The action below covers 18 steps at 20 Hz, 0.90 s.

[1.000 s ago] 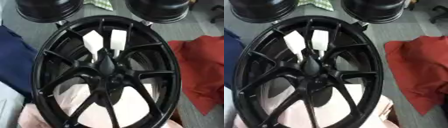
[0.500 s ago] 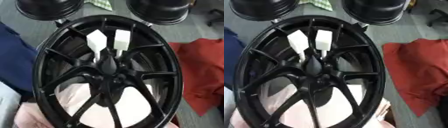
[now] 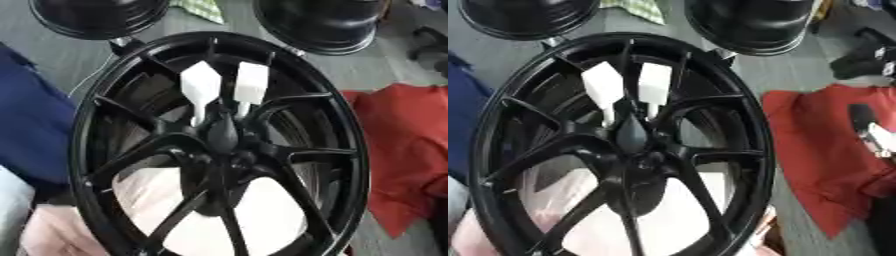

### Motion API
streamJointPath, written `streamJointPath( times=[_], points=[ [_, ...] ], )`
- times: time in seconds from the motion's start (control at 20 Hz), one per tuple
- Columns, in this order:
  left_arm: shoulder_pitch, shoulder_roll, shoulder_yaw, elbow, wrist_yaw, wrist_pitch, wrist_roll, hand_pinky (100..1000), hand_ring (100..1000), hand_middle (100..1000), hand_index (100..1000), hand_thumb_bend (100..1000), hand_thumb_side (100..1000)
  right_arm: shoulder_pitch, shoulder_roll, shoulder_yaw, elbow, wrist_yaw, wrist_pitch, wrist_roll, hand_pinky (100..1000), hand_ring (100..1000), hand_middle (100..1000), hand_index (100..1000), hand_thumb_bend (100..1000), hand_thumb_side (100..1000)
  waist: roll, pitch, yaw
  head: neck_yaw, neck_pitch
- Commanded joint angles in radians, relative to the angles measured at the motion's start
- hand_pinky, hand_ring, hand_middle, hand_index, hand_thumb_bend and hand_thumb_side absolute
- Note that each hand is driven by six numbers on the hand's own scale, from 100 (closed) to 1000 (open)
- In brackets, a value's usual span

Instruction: Pull the pin out of the wheel hub.

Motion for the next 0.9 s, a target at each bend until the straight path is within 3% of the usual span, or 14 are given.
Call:
streamJointPath(
  times=[0.05, 0.2, 0.5, 0.9],
  points=[
    [-0.010, 0.024, 0.010, -0.016, -0.005, -0.001, 0.002, 676, 497, 545, 696, 535, 447, -0.030, -0.043, 0.016, -0.013, 0.056, -0.014, 0.053, 813, 810, 787, 789, 100, 572, 0.002, -0.012, 0.008, -0.021, -0.017],
    [-0.013, 0.022, 0.010, -0.016, -0.004, -0.002, 0.001, 677, 497, 545, 697, 536, 447, -0.072, -0.044, 0.040, -0.013, 0.072, -0.012, 0.103, 810, 811, 789, 790, 100, 582, 0.002, -0.011, 0.025, -0.044, -0.019],
    [-0.014, 0.021, 0.011, -0.016, -0.002, -0.002, 0.001, 677, 497, 545, 698, 536, 447, -0.155, -0.042, 0.062, -0.013, -0.003, 0.002, 0.195, 794, 809, 794, 791, 100, 571, -0.001, -0.010, 0.048, -0.065, -0.015],
    [-0.014, 0.015, 0.011, -0.016, 0.003, 0.006, 0.005, 678, 498, 545, 698, 536, 445, -0.231, -0.054, 0.046, -0.013, -0.131, 0.120, 0.250, 779, 807, 794, 793, 100, 552, -0.006, -0.029, 0.069, -0.084, -0.008]
  ],
)
